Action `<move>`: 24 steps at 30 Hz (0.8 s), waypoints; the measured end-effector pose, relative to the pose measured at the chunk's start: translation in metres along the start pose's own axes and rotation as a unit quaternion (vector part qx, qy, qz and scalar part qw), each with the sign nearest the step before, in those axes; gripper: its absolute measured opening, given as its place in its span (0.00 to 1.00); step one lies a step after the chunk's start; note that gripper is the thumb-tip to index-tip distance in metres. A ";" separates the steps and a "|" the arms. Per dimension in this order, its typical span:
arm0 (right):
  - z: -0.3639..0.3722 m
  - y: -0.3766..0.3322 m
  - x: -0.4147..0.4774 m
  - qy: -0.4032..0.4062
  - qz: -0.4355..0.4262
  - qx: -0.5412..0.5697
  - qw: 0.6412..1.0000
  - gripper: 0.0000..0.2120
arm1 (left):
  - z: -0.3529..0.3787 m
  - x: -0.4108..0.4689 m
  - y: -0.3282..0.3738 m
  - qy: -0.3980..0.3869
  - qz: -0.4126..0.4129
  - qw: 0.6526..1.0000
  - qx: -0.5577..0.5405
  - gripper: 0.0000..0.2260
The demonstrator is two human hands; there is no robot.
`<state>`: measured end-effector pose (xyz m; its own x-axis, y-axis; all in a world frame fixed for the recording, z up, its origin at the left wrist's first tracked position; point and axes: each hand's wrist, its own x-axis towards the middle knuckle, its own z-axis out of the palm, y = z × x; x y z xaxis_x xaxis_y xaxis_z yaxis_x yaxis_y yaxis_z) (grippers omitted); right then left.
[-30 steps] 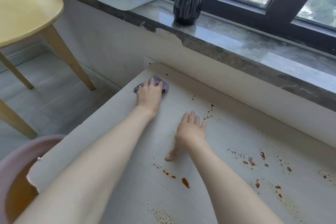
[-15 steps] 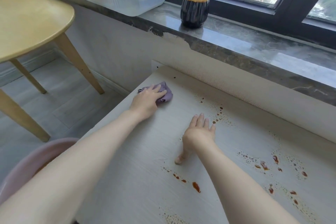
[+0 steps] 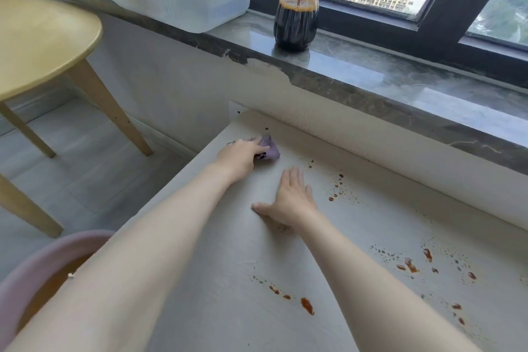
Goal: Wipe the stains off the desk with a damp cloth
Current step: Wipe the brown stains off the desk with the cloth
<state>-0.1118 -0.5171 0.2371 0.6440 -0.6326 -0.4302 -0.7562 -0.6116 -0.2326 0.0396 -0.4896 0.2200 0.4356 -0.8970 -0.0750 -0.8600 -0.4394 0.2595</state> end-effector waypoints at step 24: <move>-0.006 -0.025 0.028 0.066 0.079 0.019 0.994 0.27 | 0.012 0.062 0.029 0.002 0.078 0.996 -0.035 0.27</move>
<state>-0.0744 -0.5223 0.2361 0.5243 -0.7780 -0.3461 -0.8515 -0.4824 -0.2055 0.0389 -0.5588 0.2111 0.3002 -0.9536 -0.0249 -0.8962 -0.2908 0.3351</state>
